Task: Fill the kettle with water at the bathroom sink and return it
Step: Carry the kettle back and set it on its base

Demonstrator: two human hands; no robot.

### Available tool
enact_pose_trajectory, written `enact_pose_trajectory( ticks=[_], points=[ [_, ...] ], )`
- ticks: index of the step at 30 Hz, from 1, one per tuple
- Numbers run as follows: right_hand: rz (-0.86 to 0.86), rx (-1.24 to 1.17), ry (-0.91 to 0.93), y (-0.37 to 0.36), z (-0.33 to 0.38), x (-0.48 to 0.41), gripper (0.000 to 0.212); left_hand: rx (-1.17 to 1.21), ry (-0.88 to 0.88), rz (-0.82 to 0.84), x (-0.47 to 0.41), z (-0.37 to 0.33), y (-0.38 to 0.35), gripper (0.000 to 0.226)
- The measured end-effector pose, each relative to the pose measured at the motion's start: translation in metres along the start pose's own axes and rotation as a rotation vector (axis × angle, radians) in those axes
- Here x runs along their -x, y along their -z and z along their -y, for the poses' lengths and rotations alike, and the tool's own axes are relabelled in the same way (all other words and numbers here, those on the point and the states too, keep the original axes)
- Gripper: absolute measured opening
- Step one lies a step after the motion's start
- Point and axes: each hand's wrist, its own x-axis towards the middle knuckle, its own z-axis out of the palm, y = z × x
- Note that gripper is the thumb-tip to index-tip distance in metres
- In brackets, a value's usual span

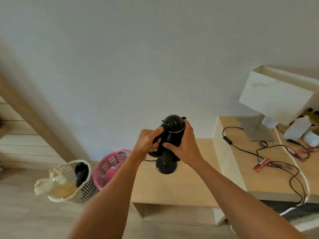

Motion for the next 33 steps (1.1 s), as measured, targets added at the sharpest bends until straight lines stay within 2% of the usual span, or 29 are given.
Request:
enact_pose_trajectory(
  ticks=[5,11,18,25,29,33],
  points=[
    [-0.011,-0.036,-0.088,-0.05,-0.072,-0.066,0.105,0.005,0.063,0.04,-0.105,0.069,0.012,0.048],
    [-0.061,-0.029,-0.156,-0.127,-0.172,-0.111,0.102,0.018,0.136,0.162,-0.2,0.179,0.028,0.048],
    [-0.044,0.015,-0.25,-0.194,-0.265,-0.108,0.102,0.009,0.187,0.225,-0.238,0.294,0.033,0.049],
    [-0.075,0.077,-0.23,-0.226,-0.301,-0.098,0.103,0.045,0.198,0.202,-0.244,0.341,0.033,0.048],
    [-0.099,0.079,-0.205,-0.233,-0.299,-0.096,0.099,0.078,0.189,0.186,-0.241,0.347,0.039,0.051],
    [-0.126,0.075,-0.202,-0.233,-0.293,-0.091,0.096,0.072,0.209,0.195,-0.235,0.349,0.04,0.043]
  ],
)
